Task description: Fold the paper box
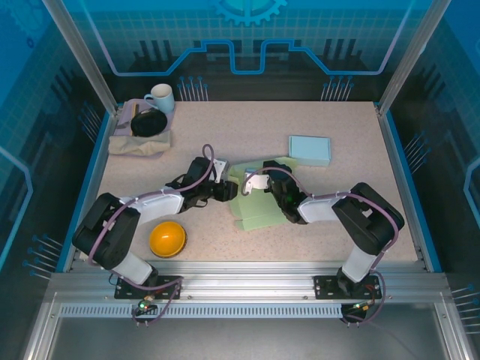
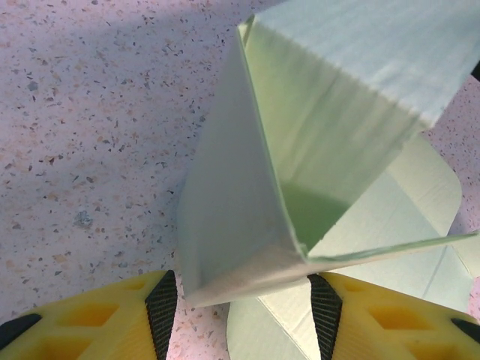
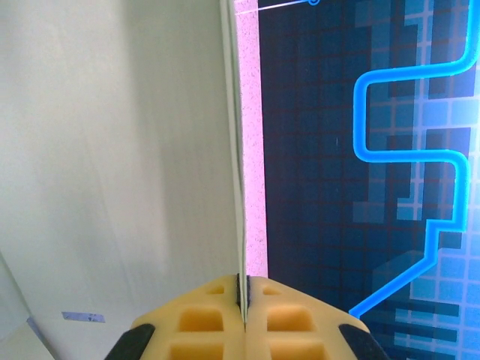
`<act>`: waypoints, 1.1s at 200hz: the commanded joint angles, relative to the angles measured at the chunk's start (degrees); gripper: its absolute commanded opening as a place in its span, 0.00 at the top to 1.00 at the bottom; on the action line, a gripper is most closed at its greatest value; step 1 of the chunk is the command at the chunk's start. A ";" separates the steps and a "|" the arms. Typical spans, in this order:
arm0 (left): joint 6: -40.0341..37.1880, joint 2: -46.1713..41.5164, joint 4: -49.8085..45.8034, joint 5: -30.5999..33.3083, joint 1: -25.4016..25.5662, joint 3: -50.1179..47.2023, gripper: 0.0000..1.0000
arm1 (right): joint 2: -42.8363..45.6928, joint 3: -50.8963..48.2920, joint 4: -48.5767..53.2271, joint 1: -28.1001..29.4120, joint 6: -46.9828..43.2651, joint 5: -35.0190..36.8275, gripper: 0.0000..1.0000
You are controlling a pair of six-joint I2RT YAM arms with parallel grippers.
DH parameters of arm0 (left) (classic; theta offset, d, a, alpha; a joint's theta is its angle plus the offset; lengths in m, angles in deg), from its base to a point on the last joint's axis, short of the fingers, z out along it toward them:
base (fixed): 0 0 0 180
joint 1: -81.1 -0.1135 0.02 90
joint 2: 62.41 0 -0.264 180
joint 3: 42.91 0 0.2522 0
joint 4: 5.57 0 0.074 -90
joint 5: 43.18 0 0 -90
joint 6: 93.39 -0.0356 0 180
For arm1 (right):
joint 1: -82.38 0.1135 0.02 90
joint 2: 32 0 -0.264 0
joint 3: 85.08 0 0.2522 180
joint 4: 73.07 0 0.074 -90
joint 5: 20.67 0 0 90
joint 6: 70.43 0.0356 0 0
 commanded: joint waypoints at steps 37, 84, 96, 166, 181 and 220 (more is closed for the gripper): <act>-0.53 2.31 2.93 -0.64 2.01 2.02 0.46 | -2.12 -1.57 -4.31 1.68 0.34 0.37 1.00; 0.69 3.25 3.23 1.70 3.18 1.93 0.47 | -4.82 -3.49 -8.92 2.12 -1.17 1.14 1.00; 0.86 3.47 3.28 3.05 3.24 2.03 0.47 | -5.54 -3.79 -10.13 2.10 -1.31 1.72 1.00; 1.62 6.41 3.76 6.64 3.28 4.15 0.47 | -5.04 -4.49 -8.76 2.19 0.11 1.33 1.00; 2.14 6.64 4.59 6.80 3.59 4.33 0.47 | -5.13 -4.46 -8.45 2.23 0.10 1.41 1.00; 2.39 8.31 5.51 9.17 4.97 5.75 0.46 | -5.53 -4.79 -7.98 2.17 0.53 1.62 1.00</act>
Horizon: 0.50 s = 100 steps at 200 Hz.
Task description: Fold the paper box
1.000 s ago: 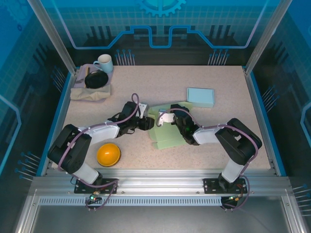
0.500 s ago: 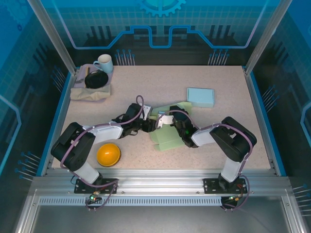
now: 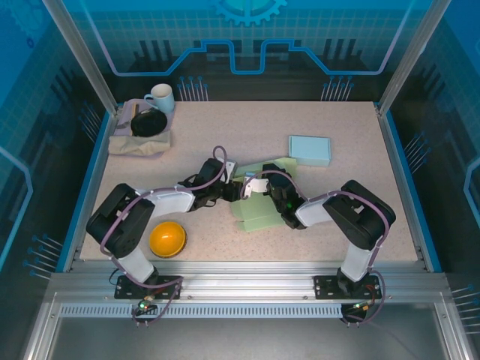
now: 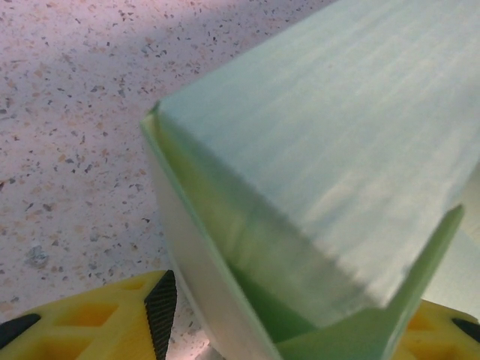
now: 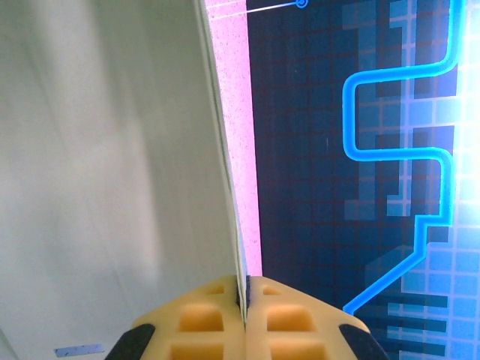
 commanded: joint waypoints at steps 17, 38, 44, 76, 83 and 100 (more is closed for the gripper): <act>1.23 2.09 1.25 8.15 1.38 2.96 0.48 | -1.36 -2.11 2.71 1.15 2.03 -0.04 1.00; 1.84 2.82 0.41 11.06 1.36 3.25 0.50 | -0.99 -2.10 3.34 1.01 2.29 -0.17 1.00; 1.87 3.01 0.17 11.26 1.38 3.42 0.51 | -1.02 -2.10 3.52 1.08 2.26 -0.29 1.00; 3.41 3.52 -1.79 16.41 1.36 3.68 0.57 | -0.73 -1.99 4.11 0.81 2.53 -0.48 1.00; 3.92 3.53 -2.47 18.24 1.40 3.62 0.58 | -0.69 -1.95 4.35 0.66 2.60 -0.32 1.00; 5.52 3.67 -5.06 22.48 1.39 4.20 0.59 | -0.59 -1.72 4.79 0.22 2.95 0.03 1.00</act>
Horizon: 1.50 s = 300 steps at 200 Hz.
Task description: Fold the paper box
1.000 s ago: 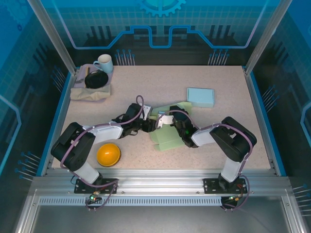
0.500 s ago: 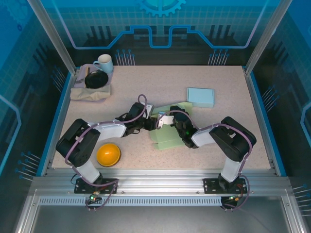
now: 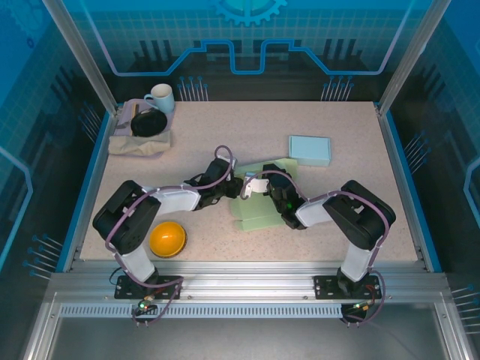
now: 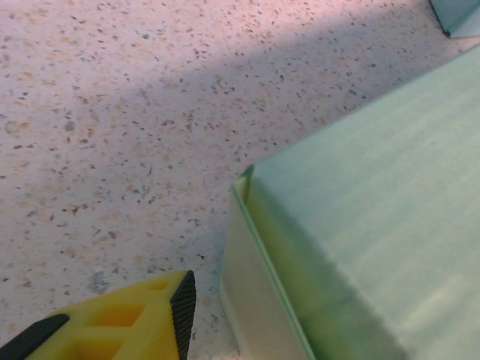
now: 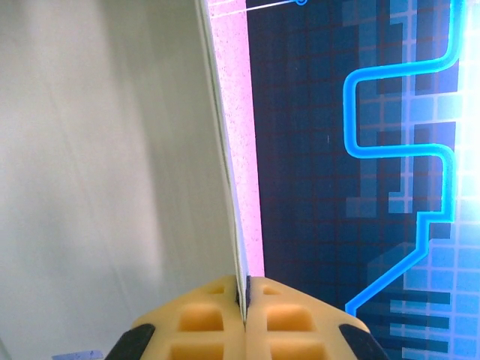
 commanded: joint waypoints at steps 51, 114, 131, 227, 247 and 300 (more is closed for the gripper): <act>13.40 5.09 -20.64 26.68 -0.38 7.40 0.81 | -0.68 -0.50 4.97 -0.47 2.73 2.68 1.00; 16.17 6.78 -25.52 35.50 0.52 9.18 0.92 | -0.56 -0.24 5.16 -0.51 2.91 3.56 1.00; 15.01 7.54 -26.19 37.36 1.11 10.01 0.93 | -0.28 -0.05 5.34 -0.51 3.22 3.56 1.00; 7.40 3.41 -13.27 19.09 0.94 6.14 0.72 | 3.42 2.46 10.50 -0.86 9.27 2.24 0.90; 6.61 0.49 -11.66 14.85 0.91 4.36 0.65 | 3.80 3.06 11.89 -0.83 10.38 2.07 0.90; 2.61 -8.36 -6.85 5.73 0.90 -2.39 0.47 | 1.92 5.87 14.00 0.22 10.89 2.21 0.94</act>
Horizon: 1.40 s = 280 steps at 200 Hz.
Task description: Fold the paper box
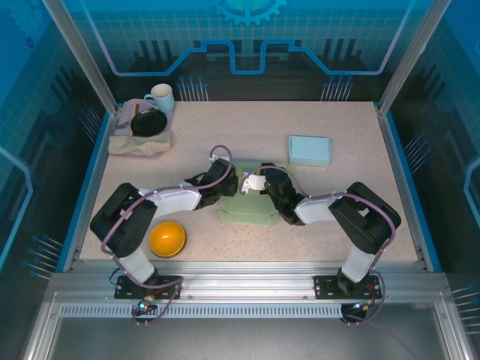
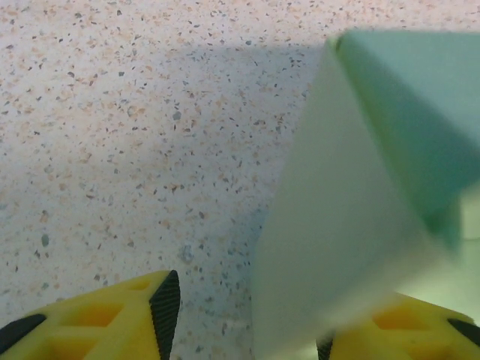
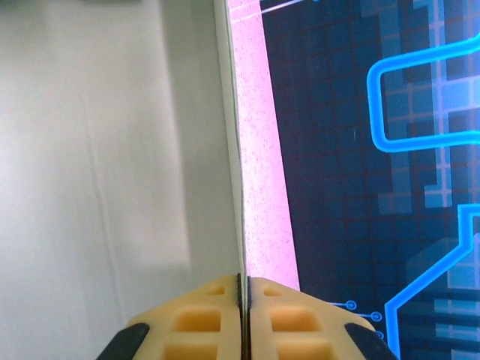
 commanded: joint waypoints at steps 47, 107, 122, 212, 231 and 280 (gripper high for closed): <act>-5.52 -12.57 -0.58 -4.13 -0.77 -6.22 0.42 | -1.56 3.15 3.85 0.93 2.81 2.11 0.98; -9.80 -3.22 7.48 -13.17 -5.27 -4.49 0.47 | 0.45 1.70 5.68 1.50 4.73 -0.76 1.00; -9.50 -2.48 9.57 -15.84 -5.84 -4.58 0.48 | 0.35 1.28 5.82 1.60 4.22 -1.58 1.00; -8.11 1.80 10.96 -15.93 -5.85 -1.83 0.61 | -4.52 -1.75 -2.65 3.52 -3.26 0.13 1.00; -7.21 2.70 8.68 -12.55 -5.86 0.06 0.68 | -4.88 -1.82 -2.61 3.64 -3.11 0.28 1.00; -2.61 5.83 -5.77 7.15 -3.72 6.97 0.94 | -5.21 -2.46 -3.17 3.32 -3.13 2.72 1.00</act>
